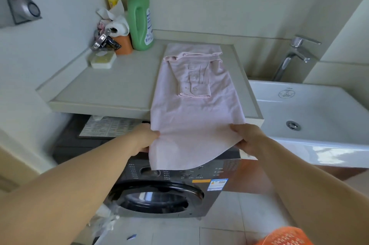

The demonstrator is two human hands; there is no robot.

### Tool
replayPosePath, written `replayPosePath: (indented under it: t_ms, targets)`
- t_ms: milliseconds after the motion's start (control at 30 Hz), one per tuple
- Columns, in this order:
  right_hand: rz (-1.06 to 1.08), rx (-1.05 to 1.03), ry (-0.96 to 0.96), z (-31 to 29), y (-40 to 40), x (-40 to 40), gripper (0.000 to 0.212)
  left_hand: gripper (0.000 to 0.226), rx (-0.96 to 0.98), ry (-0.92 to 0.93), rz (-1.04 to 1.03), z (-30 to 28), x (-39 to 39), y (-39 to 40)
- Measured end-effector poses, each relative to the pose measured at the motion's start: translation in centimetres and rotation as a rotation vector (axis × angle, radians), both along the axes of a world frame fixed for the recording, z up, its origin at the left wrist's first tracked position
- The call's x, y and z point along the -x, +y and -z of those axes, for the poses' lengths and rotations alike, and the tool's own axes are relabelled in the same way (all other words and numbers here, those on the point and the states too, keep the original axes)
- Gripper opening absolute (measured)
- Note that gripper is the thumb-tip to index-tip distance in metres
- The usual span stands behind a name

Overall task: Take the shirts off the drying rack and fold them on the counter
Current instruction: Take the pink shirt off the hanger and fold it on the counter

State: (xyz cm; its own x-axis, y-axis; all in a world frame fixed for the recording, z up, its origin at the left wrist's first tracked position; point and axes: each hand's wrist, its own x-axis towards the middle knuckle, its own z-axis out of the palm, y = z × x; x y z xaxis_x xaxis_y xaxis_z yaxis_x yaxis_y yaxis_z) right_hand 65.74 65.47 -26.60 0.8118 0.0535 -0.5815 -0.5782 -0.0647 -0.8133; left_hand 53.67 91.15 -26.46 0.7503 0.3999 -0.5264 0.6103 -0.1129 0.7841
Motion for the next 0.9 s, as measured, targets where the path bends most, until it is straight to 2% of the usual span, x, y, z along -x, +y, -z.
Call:
replayPosePath:
  t_ms: [100,200,267,333,400,500,567,600,700,733,833,900]
  targets:
    - [-0.021,0.018,-0.043,-2.2,-0.8,0.1,0.008,0.018,-0.088,-0.062,-0.036,-2.6,0.6,0.4]
    - [0.005,-0.008,-0.132,-5.3,-0.5,-0.9,0.008,0.025,-0.083,-0.192,-0.144,-5.6,-0.1,1.2]
    - [0.024,-0.042,-0.167,-6.9,0.0,-2.0,0.010,0.014,0.033,-0.250,-0.192,-7.0,-1.2,1.7]
    - [0.047,-0.122,-0.177,-8.1,0.7,-3.3,0.007,0.017,0.191,-0.319,-0.263,-8.3,-2.4,2.1]
    - [0.056,-0.200,-0.182,-9.2,1.4,-4.8,0.016,0.026,0.287,-0.367,-0.317,-9.1,-4.0,2.9]
    - [0.035,-0.213,-0.192,-9.9,2.9,-7.3,0.034,0.042,0.302,-0.377,-0.290,-8.9,-7.5,4.7]
    - [0.013,-0.108,-0.209,-9.6,4.5,-9.4,0.042,0.041,0.229,-0.332,-0.252,-8.4,-10.3,6.0]
    - [0.002,-0.041,-0.223,-9.5,5.2,-10.2,0.039,0.036,0.194,-0.315,-0.236,-8.0,-11.4,6.4]
    - [0.019,0.184,-0.266,-8.3,7.4,-13.4,0.006,0.011,0.056,-0.247,-0.252,-6.1,-15.2,8.3]
    - [0.021,0.283,-0.287,-7.9,8.1,-14.6,0.008,0.008,0.000,-0.223,-0.261,-5.6,-16.4,8.8]
    - [-0.052,0.615,-0.356,-6.5,8.9,-17.2,0.019,0.029,-0.196,-0.157,-0.216,-3.6,-18.8,10.0]
    - [-0.172,0.821,-0.328,-5.1,8.7,-17.9,0.025,0.041,-0.308,-0.100,-0.150,-2.3,-19.8,10.5]
